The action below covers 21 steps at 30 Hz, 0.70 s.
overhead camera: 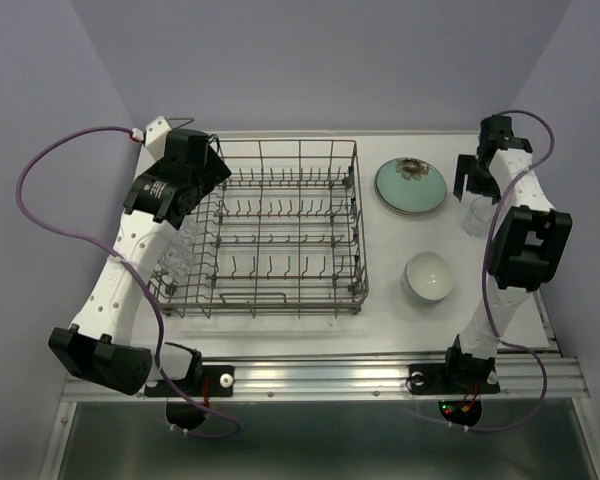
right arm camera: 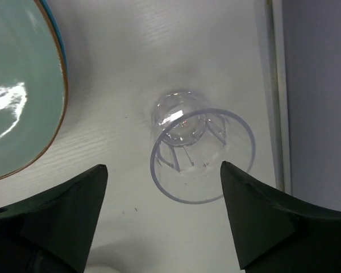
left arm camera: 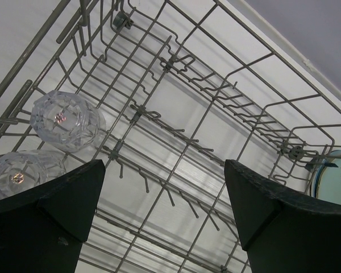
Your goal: Unload the mixed dishes from the dish rack
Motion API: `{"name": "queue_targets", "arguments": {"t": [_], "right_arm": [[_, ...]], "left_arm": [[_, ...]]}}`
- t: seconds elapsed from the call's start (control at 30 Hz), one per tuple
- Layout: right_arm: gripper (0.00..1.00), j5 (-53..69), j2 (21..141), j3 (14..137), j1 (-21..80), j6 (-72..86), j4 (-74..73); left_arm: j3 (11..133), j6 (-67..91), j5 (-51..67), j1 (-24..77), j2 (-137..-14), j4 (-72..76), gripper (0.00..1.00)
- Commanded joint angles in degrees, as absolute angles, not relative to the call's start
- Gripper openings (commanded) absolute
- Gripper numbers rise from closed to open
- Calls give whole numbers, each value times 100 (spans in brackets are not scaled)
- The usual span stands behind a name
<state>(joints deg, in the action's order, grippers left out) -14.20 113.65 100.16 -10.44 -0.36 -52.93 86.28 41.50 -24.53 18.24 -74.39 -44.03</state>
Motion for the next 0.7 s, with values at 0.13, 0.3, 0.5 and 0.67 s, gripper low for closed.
{"name": "queue_targets", "arguments": {"t": [0.13,0.3,0.5,0.67], "right_arm": [[100,-1100,9697,9971,-836,316,-4687],[100,-282,8711,9352,191,834,-3746],[100,220,8472,8685,1640,1554,-2876],[100,-517,8841,8499,2100,2047,-2716]], "left_arm": [[8860,3929,-2768,1802,-7664,-4780,99],[8754,4086,-2988,1802,-7875,-5018,99],[8649,4298,-3286,1802,-8016,-5264,99],[8587,4394,-3393,1802,-8025,-5370,99]]}}
